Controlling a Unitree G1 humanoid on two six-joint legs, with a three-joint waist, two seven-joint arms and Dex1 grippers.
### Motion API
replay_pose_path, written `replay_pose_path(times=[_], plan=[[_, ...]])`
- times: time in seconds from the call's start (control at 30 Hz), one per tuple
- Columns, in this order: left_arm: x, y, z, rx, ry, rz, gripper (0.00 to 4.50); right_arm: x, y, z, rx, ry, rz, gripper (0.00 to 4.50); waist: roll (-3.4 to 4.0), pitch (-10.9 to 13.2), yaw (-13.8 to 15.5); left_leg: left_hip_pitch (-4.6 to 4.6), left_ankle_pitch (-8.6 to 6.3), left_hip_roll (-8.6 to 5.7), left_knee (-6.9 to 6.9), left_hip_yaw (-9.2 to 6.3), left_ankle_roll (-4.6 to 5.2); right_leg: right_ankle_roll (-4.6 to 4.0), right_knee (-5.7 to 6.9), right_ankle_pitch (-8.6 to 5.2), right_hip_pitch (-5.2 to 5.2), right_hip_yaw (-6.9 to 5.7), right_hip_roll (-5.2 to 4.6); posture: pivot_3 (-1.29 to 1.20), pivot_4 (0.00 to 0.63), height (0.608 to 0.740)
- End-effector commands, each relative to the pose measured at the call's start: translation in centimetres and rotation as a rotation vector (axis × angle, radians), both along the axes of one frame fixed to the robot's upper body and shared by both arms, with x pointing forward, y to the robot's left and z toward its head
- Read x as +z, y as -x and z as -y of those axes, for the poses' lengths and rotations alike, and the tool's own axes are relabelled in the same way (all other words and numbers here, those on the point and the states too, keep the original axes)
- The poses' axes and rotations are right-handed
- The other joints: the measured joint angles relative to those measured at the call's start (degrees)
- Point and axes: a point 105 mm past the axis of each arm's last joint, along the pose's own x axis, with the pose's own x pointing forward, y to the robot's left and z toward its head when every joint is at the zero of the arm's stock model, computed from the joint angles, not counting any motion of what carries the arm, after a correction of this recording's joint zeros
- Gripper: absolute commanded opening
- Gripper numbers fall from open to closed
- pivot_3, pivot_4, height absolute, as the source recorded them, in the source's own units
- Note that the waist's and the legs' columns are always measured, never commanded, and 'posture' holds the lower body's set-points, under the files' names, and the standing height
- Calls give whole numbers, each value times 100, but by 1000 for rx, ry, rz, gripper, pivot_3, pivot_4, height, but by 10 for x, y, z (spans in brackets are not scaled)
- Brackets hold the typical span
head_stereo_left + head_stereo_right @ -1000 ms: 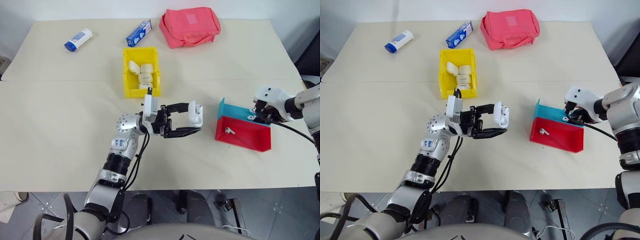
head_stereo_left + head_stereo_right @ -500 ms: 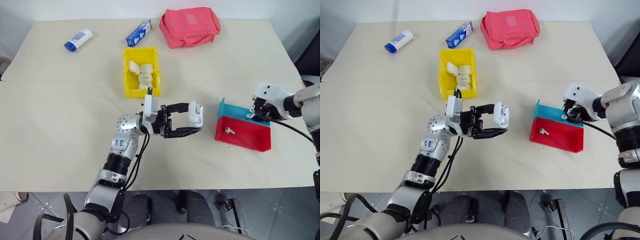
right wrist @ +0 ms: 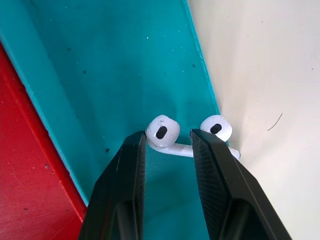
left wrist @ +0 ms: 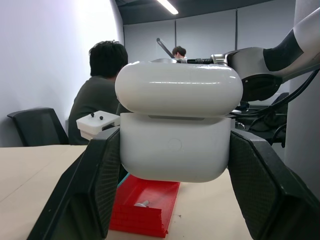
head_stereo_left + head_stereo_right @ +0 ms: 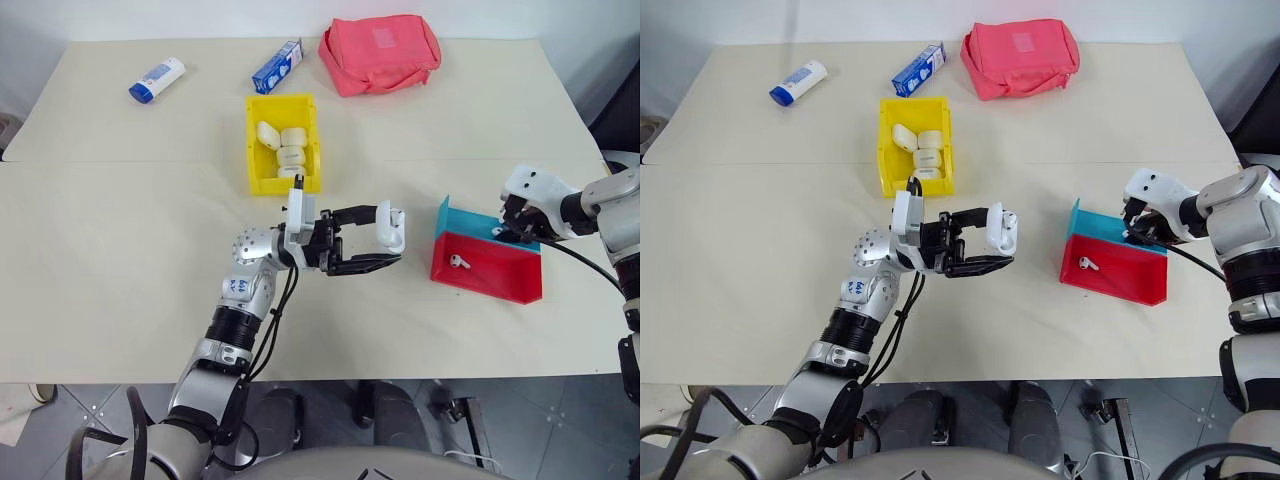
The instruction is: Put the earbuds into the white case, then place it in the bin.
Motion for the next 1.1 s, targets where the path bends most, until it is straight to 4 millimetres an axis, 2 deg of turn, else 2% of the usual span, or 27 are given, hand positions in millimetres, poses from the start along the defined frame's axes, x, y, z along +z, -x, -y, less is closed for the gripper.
replay_pose_path(times=[0.03,0.33,0.5,0.77,1.1], plan=[[9,4,0,-2,25,42,2801,11,-4,0,0,-18,39,1443,0,0,-1,0,0,0,0,0,0,0,0,0,0,0,0,0,150,740],[9,4,0,-3,23,43,2801,8,-3,0,-4,-25,31,1443,0,0,0,0,0,0,0,0,0,0,0,0,0,0,0,0,150,740],[9,4,0,-1,24,44,2801,7,-2,-1,2,-30,18,380,0,0,-1,1,0,0,0,0,0,0,0,0,1,0,0,0,150,740],[9,3,0,0,26,43,2801,11,4,-5,30,-43,6,382,0,0,-1,2,0,1,0,0,0,0,0,0,1,0,1,0,150,740],[8,0,0,-6,19,43,2801,43,13,-6,12,-88,120,382,0,0,7,1,-1,1,1,-3,-1,0,-1,0,1,-1,0,0,150,740]])
